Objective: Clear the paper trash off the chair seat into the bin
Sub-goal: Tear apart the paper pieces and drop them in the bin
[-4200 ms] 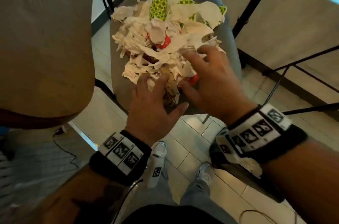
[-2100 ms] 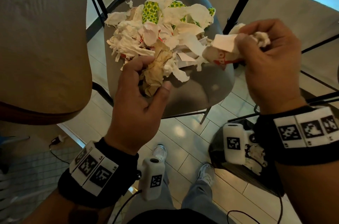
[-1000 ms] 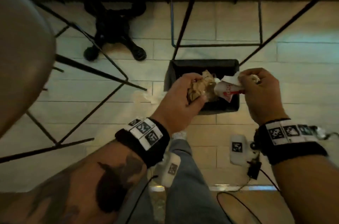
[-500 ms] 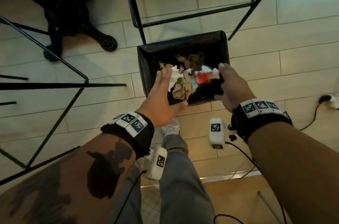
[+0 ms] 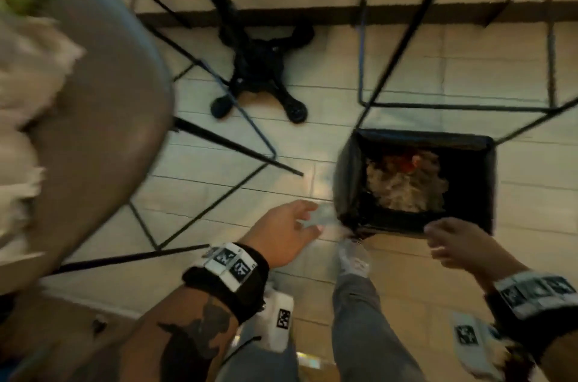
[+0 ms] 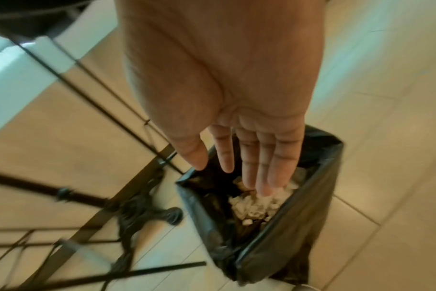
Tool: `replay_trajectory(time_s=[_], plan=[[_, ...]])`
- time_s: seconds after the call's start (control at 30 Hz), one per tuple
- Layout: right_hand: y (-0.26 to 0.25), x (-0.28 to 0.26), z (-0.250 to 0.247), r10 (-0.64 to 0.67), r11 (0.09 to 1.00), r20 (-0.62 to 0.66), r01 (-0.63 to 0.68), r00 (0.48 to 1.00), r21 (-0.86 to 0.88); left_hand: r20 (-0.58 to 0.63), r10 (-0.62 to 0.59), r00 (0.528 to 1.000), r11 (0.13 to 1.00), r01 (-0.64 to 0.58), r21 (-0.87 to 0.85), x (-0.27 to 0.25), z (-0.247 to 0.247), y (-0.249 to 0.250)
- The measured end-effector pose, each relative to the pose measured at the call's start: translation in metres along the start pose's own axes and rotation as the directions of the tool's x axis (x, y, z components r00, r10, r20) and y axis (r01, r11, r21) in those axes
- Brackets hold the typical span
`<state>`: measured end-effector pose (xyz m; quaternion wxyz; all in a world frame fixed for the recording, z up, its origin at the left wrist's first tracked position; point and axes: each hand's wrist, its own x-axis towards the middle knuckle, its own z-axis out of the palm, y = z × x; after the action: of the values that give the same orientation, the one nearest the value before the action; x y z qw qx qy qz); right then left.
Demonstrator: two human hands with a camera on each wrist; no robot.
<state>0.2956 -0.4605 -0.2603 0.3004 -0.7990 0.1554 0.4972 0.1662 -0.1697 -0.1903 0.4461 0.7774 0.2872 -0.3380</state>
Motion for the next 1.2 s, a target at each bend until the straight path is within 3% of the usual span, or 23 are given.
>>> replay_trajectory(time_s=[0.1, 0.2, 0.27, 0.4, 0.47, 0.53, 0.6, 0.67, 0.7, 0.83, 0.9, 0.97, 1.07, 1.2], plan=[[-0.061, -0.04, 0.031, -0.219, 0.961, 0.027, 0.22, 0.975, -0.165, -0.163, 0.048, 0.986, 0.978, -0.079, -0.191, -0.057, -0.052, -0.02], [-0.13, -0.073, 0.065, -0.475, 0.827, 0.103, 0.484, 0.874, -0.288, -0.386, 0.141, 0.912, 0.931, -0.254, -0.262, -0.118, -0.101, -0.033], [-0.2, -0.14, 0.099, -0.586, 0.727, 0.177, 0.61, 0.79, -0.315, -0.534, 0.187, 0.825, 0.898, -0.364, -0.248, -0.162, -0.13, -0.038], [-0.302, -0.247, 0.159, -0.78, 0.538, 0.18, 0.789, 0.6, -0.298, -0.774, 0.228, 0.59, 0.87, -0.481, -0.11, -0.238, -0.169, -0.053], [-0.33, -0.271, 0.177, -0.858, 0.433, 0.151, 0.85, 0.491, -0.301, -0.842, 0.224, 0.491, 0.893, -0.45, -0.025, -0.254, -0.18, -0.068], [-0.354, -0.282, 0.194, -0.898, 0.363, 0.134, 0.877, 0.42, -0.313, -0.891, 0.194, 0.412, 0.939, -0.341, 0.047, -0.254, -0.189, -0.085], [-0.374, -0.282, 0.212, -0.919, 0.255, 0.19, 0.888, 0.345, -0.382, -0.893, 0.159, 0.422, 0.976, -0.204, 0.077, -0.245, -0.195, -0.096], [-0.389, -0.271, 0.228, -0.909, 0.137, 0.286, 0.867, 0.302, -0.48, -0.862, 0.119, 0.492, 0.992, -0.098, 0.081, -0.234, -0.196, -0.099], [-0.396, -0.264, 0.236, -0.895, 0.092, 0.329, 0.848, 0.299, -0.521, -0.843, 0.109, 0.527, 0.994, -0.058, 0.092, -0.228, -0.196, -0.098], [-0.41, -0.247, 0.259, -0.826, 0.018, 0.409, 0.743, 0.388, -0.669, -0.776, 0.093, 0.624, 0.994, -0.02, 0.104, -0.209, -0.197, -0.091], [-0.41, -0.244, 0.263, -0.83, 0.0, 0.402, 0.72, 0.387, -0.694, -0.779, 0.064, 0.624, 0.995, 0.02, 0.098, -0.202, -0.202, -0.09], [-0.41, -0.24, 0.265, -0.856, -0.01, 0.382, 0.727, 0.348, -0.687, -0.8, 0.046, 0.598, 0.994, 0.052, 0.096, -0.197, -0.208, -0.092], [-0.411, -0.234, 0.265, -0.879, -0.045, 0.381, 0.748, 0.285, -0.663, -0.822, 0.072, 0.565, 0.995, 0.015, 0.097, -0.191, -0.214, -0.096], [-0.413, -0.235, 0.26, -0.891, -0.025, 0.376, 0.8, 0.253, -0.599, -0.83, 0.086, 0.551, 0.996, -0.05, 0.071, -0.193, -0.221, -0.095]])
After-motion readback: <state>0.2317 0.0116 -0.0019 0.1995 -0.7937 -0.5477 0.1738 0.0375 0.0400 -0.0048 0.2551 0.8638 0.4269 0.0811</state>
